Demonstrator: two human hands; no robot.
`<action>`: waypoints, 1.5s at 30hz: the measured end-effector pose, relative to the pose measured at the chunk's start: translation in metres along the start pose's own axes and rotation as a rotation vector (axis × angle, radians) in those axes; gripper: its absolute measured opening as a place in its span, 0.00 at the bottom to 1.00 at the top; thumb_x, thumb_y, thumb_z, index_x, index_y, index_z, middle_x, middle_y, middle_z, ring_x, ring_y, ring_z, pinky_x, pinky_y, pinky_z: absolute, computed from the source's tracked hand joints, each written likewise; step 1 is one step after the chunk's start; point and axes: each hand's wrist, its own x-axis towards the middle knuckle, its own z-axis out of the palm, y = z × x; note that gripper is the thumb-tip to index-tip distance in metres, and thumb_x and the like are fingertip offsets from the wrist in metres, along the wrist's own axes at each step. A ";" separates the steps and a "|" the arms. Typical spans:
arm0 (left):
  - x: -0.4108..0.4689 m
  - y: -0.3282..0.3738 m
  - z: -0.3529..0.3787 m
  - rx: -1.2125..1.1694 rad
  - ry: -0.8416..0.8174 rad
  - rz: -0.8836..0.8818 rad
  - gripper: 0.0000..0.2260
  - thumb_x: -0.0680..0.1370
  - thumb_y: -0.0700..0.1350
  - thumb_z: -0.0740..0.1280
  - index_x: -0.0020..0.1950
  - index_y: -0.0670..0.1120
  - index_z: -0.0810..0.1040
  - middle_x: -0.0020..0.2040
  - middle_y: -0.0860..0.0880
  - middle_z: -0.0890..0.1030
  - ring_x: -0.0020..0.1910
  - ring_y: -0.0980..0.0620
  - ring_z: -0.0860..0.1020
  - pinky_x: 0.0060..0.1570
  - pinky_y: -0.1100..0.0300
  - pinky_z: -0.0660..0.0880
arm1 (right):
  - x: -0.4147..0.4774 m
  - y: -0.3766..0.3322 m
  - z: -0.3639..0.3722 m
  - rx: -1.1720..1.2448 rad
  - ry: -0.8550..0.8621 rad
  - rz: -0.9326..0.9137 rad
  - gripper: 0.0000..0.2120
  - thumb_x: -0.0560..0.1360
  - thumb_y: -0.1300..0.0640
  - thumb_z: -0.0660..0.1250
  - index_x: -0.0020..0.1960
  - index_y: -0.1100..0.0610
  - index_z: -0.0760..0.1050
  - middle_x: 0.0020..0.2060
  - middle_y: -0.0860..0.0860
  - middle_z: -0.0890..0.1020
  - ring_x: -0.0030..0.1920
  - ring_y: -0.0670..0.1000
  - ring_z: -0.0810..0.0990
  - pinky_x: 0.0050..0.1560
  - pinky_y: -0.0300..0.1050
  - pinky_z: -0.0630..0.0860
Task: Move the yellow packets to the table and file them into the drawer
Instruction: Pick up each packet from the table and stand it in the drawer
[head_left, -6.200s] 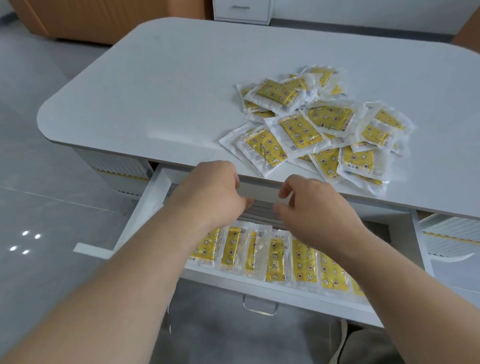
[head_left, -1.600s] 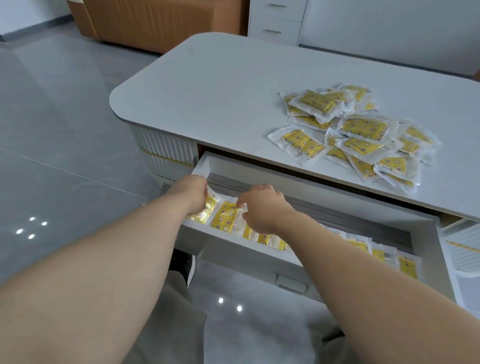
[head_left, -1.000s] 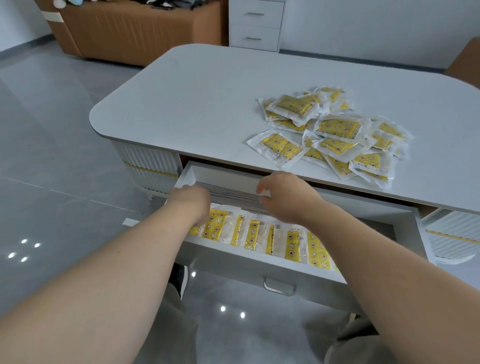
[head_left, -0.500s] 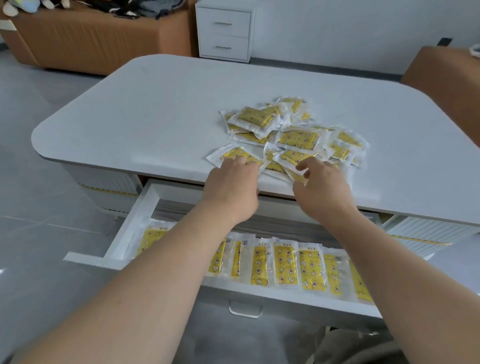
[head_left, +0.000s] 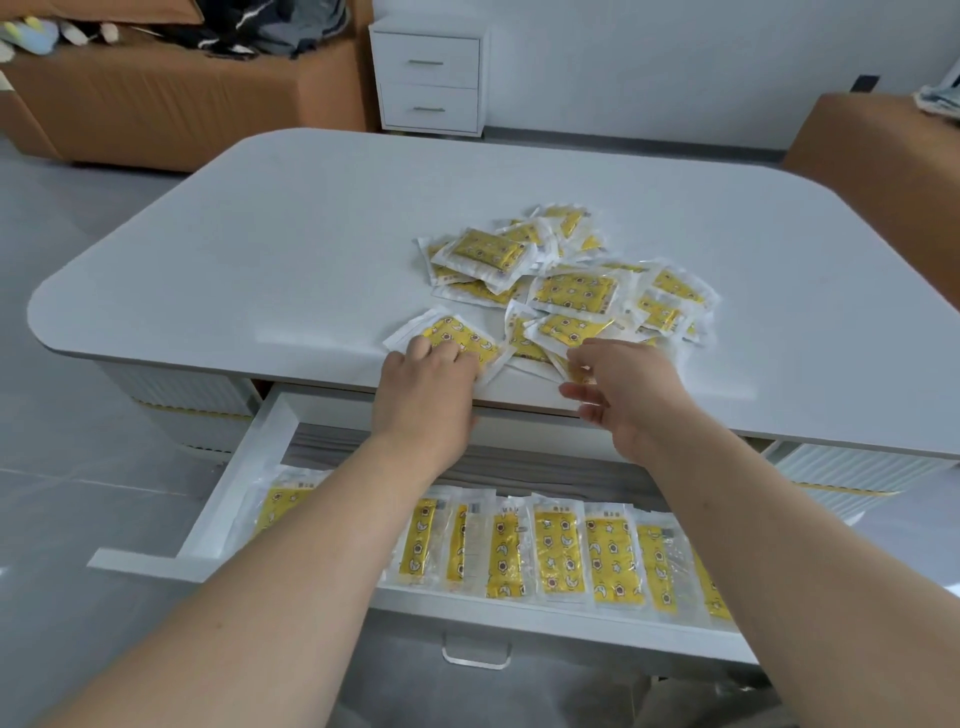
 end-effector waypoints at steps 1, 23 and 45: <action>0.000 -0.002 -0.001 0.011 0.035 -0.001 0.12 0.76 0.49 0.71 0.59 0.52 0.76 0.60 0.54 0.77 0.60 0.46 0.71 0.49 0.55 0.64 | 0.000 -0.001 0.001 0.031 0.000 0.010 0.04 0.78 0.63 0.68 0.50 0.57 0.79 0.50 0.54 0.83 0.35 0.50 0.85 0.31 0.43 0.75; -0.017 -0.033 -0.035 -1.230 0.176 -0.521 0.07 0.82 0.50 0.58 0.53 0.48 0.71 0.52 0.48 0.80 0.46 0.45 0.84 0.45 0.41 0.83 | -0.029 -0.005 0.028 0.579 0.034 0.078 0.24 0.67 0.72 0.78 0.60 0.61 0.77 0.51 0.57 0.85 0.41 0.56 0.88 0.45 0.52 0.86; -0.060 -0.101 -0.025 -1.032 -0.186 -0.755 0.35 0.64 0.34 0.82 0.66 0.49 0.72 0.58 0.48 0.75 0.57 0.46 0.75 0.55 0.54 0.75 | -0.063 0.010 0.064 0.246 -0.498 0.303 0.07 0.77 0.73 0.62 0.49 0.68 0.78 0.45 0.62 0.86 0.43 0.60 0.87 0.52 0.60 0.83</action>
